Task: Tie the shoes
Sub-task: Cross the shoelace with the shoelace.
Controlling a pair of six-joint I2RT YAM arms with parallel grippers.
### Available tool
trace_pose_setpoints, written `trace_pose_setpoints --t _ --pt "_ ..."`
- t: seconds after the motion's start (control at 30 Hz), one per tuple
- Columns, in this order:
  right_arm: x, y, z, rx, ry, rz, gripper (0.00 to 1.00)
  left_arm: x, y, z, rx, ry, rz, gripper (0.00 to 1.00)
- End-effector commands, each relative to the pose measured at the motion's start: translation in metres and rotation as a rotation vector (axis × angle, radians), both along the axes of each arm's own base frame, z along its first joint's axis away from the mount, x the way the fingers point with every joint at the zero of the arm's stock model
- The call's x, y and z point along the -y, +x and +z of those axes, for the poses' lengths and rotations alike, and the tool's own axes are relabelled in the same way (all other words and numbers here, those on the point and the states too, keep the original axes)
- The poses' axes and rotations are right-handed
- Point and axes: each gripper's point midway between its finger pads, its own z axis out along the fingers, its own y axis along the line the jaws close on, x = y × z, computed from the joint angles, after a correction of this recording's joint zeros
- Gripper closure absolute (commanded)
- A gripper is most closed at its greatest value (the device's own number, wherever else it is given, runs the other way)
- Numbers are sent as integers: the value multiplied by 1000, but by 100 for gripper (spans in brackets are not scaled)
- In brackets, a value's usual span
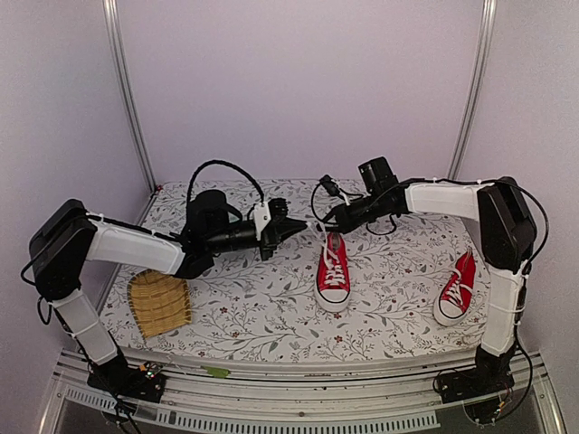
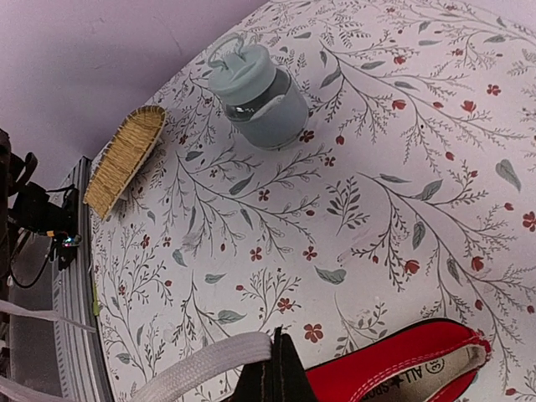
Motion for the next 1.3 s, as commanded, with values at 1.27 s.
trace_pose_setpoints --t 1.27 --pt "37 -88 -62 -312 -475 201 84 3 11 -33 36 29 50 100"
